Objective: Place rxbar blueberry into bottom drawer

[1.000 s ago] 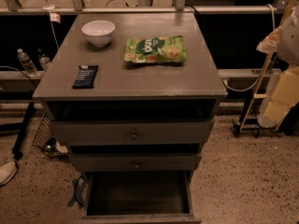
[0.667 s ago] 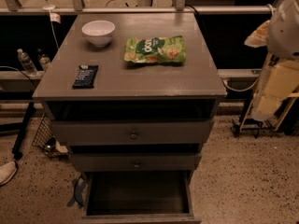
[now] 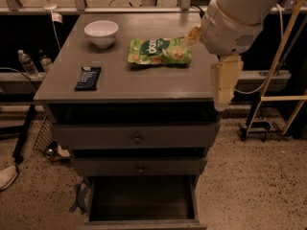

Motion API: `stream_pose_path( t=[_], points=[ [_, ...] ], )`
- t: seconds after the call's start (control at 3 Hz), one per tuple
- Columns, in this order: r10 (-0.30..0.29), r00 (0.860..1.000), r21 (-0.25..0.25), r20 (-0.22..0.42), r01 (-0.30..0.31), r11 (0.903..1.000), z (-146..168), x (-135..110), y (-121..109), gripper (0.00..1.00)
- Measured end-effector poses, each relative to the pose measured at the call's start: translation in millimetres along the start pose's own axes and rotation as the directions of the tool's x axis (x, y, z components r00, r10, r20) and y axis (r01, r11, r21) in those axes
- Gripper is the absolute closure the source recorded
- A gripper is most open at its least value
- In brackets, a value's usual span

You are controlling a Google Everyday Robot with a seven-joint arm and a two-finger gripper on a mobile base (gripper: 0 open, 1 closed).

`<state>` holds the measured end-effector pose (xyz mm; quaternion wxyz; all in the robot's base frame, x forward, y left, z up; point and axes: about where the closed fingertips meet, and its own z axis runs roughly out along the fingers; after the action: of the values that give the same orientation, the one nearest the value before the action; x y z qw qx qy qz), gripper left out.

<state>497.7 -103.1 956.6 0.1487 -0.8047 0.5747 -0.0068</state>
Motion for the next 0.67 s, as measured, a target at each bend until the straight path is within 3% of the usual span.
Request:
stream_pose_path(
  t=[0.33,0.67],
  points=[
    [-0.086,0.996,-0.004,0.01,0.086,0.9963,7.5,-9.9,-8.5,0.0],
    [-0.083,0.997,-0.002,0.01,0.083,0.9966,7.1,-9.6,-8.5,0.0]
  ],
)
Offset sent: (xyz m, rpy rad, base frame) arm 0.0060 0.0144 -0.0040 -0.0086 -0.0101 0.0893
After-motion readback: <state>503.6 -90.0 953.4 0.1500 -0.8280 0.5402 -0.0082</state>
